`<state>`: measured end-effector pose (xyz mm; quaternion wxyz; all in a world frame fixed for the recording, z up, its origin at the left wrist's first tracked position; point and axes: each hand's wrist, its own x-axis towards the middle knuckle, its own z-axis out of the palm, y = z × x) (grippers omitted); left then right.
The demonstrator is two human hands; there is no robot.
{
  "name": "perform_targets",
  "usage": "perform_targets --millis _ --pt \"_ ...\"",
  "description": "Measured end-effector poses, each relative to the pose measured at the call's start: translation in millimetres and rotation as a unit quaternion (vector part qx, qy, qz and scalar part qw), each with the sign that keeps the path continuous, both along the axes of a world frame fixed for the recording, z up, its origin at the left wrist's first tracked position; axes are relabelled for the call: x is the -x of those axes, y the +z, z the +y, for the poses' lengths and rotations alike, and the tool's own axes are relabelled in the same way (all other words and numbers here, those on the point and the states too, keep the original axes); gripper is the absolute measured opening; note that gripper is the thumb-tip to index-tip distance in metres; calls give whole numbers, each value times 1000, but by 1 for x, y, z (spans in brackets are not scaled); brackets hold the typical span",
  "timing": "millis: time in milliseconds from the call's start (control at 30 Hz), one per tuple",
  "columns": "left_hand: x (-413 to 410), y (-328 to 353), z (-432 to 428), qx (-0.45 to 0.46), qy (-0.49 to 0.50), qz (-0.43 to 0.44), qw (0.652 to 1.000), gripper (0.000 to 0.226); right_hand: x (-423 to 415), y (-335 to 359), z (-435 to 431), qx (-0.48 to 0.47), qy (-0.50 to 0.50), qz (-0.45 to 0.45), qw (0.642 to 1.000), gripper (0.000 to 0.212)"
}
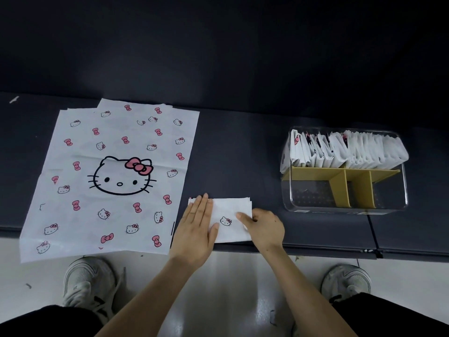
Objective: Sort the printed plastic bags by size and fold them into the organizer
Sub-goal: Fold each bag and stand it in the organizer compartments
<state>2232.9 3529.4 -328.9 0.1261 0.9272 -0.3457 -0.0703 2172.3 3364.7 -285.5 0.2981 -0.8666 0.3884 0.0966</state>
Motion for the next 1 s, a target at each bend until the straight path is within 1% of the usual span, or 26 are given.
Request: perform_targets --millis 33,67,133,167,200,267,300,367,433,500,567,633,700,733,833,900,1000 --pt "0 -1 0 -6 1 -1 1000 61 0 0 1 19 -2 -9 1000 52" --pt "0 -2 0 -8 3 -3 1000 61 0 0 2 70 -2 -41 997 47" --pt "0 -3 0 -10 3 -3 1000 62 3 -4 7 228 18 -141 963 32" --pt "0 -3 0 -10 1 -4 1000 62 1 -5 13 279 44 -170 944 34" --pt "0 -3 0 -8 -3 -5 1000 62 -2 -9 19 288 93 -173 937 39" --pt "-1 -4 0 -4 -10 -6 1000 62 -9 -21 28 267 214 -145 928 45" --pt "0 -4 0 -5 -11 -6 1000 61 -9 -26 31 252 257 -128 924 48" --pt "0 -4 1 -6 -8 -6 1000 61 -5 -34 26 223 292 -87 926 54" --pt "-1 -4 1 -5 -8 -3 1000 62 4 -38 11 217 294 -59 929 55" --pt "-1 -4 1 -11 -8 -2 1000 62 15 -39 -1 234 282 -50 929 54" --pt "0 -2 1 -15 -5 -3 1000 61 16 -32 -7 237 264 -53 933 57" --pt "-1 -1 1 -22 -6 -1 1000 61 6 -21 -5 219 233 -72 945 60" --pt "-2 -2 1 -30 -13 -3 999 60 -6 -13 -5 212 226 -98 946 51" --pt "-3 -2 2 -33 -19 -1 999 60 -11 -10 -5 193 234 -93 949 46" --pt "-7 1 6 -35 -42 4 999 60 -20 -1 -11 105 238 -24 965 46" --pt "-15 3 9 -32 -84 -1 996 60 -21 8 -13 79 221 17 972 35" --pt "-31 10 9 -1 -175 -34 984 55 -12 21 -8 74 213 32 974 16"
